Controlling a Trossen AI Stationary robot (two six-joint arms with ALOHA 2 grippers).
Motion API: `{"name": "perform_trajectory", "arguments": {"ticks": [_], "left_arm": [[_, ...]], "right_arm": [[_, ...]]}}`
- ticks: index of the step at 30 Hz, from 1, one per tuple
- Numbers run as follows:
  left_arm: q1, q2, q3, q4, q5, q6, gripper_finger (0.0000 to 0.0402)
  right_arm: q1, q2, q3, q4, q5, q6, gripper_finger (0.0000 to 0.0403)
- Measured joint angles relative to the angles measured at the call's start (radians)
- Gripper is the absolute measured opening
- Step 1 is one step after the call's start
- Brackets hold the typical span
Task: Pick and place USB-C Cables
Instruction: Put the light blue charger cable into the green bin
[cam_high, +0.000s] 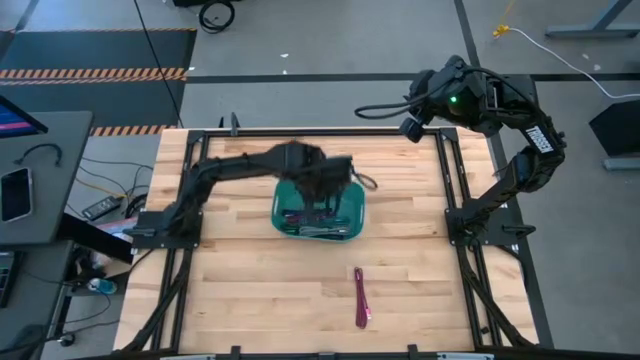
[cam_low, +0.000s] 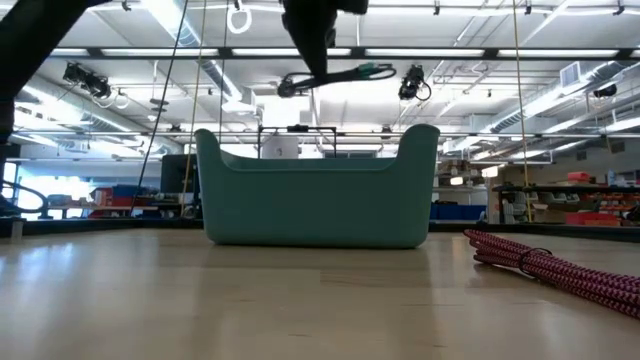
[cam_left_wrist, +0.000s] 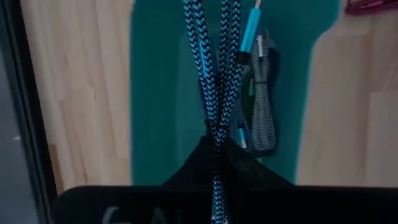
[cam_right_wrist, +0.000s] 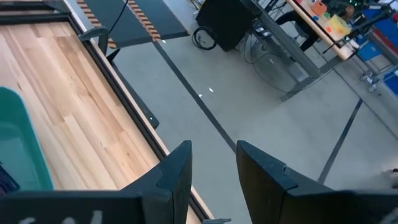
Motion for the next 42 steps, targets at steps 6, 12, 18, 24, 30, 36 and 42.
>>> {"name": "perform_trajectory", "arguments": {"ticks": [6, 12, 18, 24, 30, 36, 42], "left_arm": [[0.104, 0.000, 0.000, 0.006, 0.082, 0.094, 0.0011], [0.170, 0.004, 0.000, 0.004, 0.210, 0.177, 0.0011], [0.180, 0.035, -0.048, 0.017, 0.238, 0.245, 0.0011], [0.180, 0.037, -0.275, 0.102, 0.292, 0.259, 0.0011], [0.168, 0.037, -0.475, 0.211, 0.293, 0.229, 0.0011], [0.143, 0.029, -0.567, 0.319, 0.267, 0.178, 0.0011], [0.108, 0.032, -0.570, 0.403, 0.261, 0.107, 0.0011]], "right_arm": [[0.000, 0.000, 0.000, 0.000, 0.000, 0.048, 0.0130], [0.000, 0.000, 0.000, 0.001, 0.000, 0.050, 0.0130], [-0.001, 0.000, 0.000, 0.003, 0.014, 0.051, 0.0130], [-0.010, 0.000, 0.000, 0.001, 0.014, 0.084, 0.0130], [-0.025, 0.000, 0.000, 0.001, 0.013, 0.094, 0.0130], [-0.039, 0.000, 0.000, 0.001, 0.010, 0.095, 0.0130], [-0.040, 0.000, 0.000, 0.001, 0.009, 0.103, 0.0130]]}}
